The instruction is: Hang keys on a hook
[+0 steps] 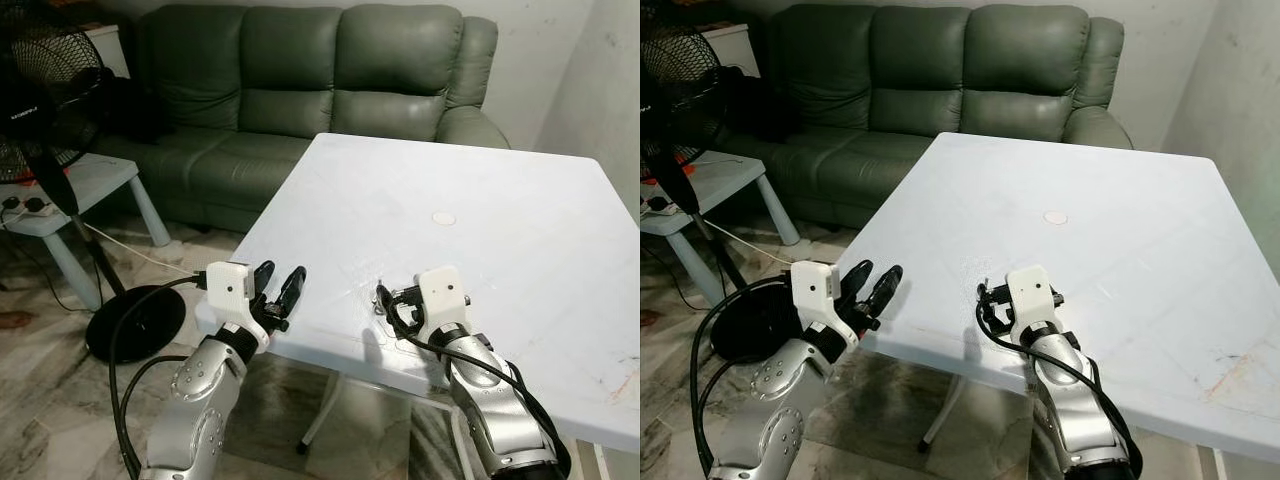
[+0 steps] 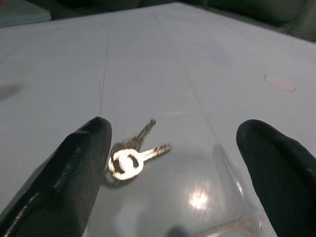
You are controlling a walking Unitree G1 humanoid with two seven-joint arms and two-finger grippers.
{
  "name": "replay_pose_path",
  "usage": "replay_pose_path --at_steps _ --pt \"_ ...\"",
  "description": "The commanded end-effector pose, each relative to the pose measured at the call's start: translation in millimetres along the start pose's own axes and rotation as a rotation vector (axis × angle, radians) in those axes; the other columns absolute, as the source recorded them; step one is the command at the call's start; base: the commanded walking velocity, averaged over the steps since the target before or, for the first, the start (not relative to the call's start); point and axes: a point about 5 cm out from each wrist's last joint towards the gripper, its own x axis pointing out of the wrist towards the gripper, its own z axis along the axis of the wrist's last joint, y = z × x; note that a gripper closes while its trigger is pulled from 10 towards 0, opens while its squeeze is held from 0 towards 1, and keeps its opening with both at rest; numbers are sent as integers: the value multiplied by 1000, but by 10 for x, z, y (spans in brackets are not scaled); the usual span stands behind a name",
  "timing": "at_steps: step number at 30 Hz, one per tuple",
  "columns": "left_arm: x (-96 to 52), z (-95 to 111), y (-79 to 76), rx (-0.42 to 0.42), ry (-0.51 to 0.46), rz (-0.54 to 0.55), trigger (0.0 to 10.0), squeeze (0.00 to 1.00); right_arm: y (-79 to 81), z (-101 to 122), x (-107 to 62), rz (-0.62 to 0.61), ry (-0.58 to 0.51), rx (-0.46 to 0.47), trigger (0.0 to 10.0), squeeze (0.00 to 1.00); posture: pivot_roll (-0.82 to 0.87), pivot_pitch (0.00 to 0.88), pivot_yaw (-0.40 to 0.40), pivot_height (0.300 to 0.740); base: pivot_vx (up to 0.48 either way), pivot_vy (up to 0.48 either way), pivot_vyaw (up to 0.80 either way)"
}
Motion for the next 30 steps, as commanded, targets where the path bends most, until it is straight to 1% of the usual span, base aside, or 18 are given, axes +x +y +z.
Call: replay_pose_path --at_steps 1,9,11,19,22,23,27,30 --pt "-30 20 -34 10 3 -20 10000 0 60 56 -15 23 -10 -13 10000 0 115 0 33 740 0 0 0" --pt "-92 -6 -91 4 18 -39 10000 0 120 42 -63 29 -1 -8 10000 0 122 0 29 740 0 0 0" --pt "-96 -9 -103 4 22 -43 10000 0 177 51 -69 44 2 3 10000 0 125 0 26 740 0 0 0" --pt "-126 -14 -110 6 31 -44 10000 0 292 44 -58 48 11 13 10000 0 133 0 23 740 0 0 0" --pt "-137 -8 -99 8 33 -39 10000 0 317 52 -13 23 19 28 10000 0 138 0 22 740 0 0 0" --pt "-144 -8 -96 8 34 -37 10000 0 318 51 12 -1 21 20 10000 0 139 0 22 740 0 0 0" --pt "-153 -5 -92 8 34 -33 10000 0 326 50 45 -28 23 22 10000 0 142 0 22 740 0 0 0" --pt "-164 3 -91 8 36 -29 10000 0 363 65 93 -54 23 27 10000 0 145 0 25 740 0 0 0"
